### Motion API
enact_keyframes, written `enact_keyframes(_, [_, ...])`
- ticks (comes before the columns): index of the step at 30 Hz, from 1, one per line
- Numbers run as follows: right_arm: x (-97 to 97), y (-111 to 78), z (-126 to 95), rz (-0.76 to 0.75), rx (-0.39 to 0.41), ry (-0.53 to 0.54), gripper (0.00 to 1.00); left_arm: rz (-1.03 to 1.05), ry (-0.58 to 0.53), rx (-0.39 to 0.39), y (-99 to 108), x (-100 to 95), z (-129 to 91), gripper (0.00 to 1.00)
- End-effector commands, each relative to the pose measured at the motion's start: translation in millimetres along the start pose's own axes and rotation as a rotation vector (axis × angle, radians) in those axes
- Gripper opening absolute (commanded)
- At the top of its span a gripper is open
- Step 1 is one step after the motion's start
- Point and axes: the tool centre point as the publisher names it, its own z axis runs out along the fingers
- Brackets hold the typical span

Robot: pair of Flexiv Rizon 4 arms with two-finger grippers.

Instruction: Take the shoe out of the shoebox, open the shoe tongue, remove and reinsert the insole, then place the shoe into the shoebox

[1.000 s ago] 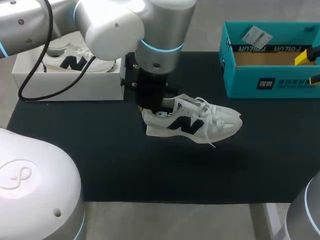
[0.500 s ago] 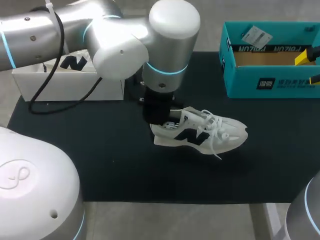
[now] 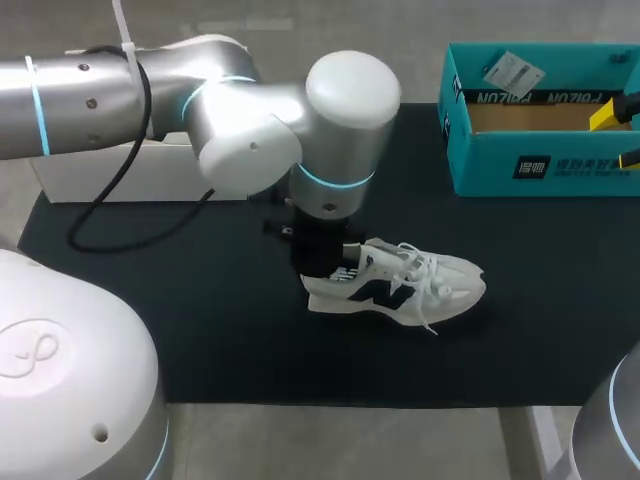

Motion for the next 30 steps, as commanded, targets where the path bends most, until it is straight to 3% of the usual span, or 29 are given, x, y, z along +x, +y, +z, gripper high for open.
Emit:
enact_keyframes(1, [0.0,-0.5,0.5,0.001,-0.001,-0.003,1.00,-0.014,0.008,0.019,5.4,-11.5,9.8,0.00])
enact_keyframes(13, [0.0,-0.5,0.5,0.001,-0.001,-0.003,1.00,-0.071,0.012,0.004,10.8,-17.8,9.7,0.00])
enact_keyframes(25, [0.0,-0.5,0.5,0.001,-0.001,-0.003,1.00,-0.072,0.042,0.084,6.7,-24.9,31.4,0.00])
enact_keyframes(26, [0.0,-0.5,0.5,0.001,-0.001,-0.003,1.00,-0.059,0.034,0.096,6.7,-25.0,31.9,0.27])
enact_keyframes(27, [0.0,-0.5,0.5,0.001,-0.001,-0.003,1.00,-0.057,0.035,0.098,7.2,-24.9,30.9,0.98])
enact_keyframes(30, [0.0,-0.5,0.5,0.001,-0.001,-0.003,1.00,-0.028,0.008,0.084,8.3,-21.9,16.3,1.00])
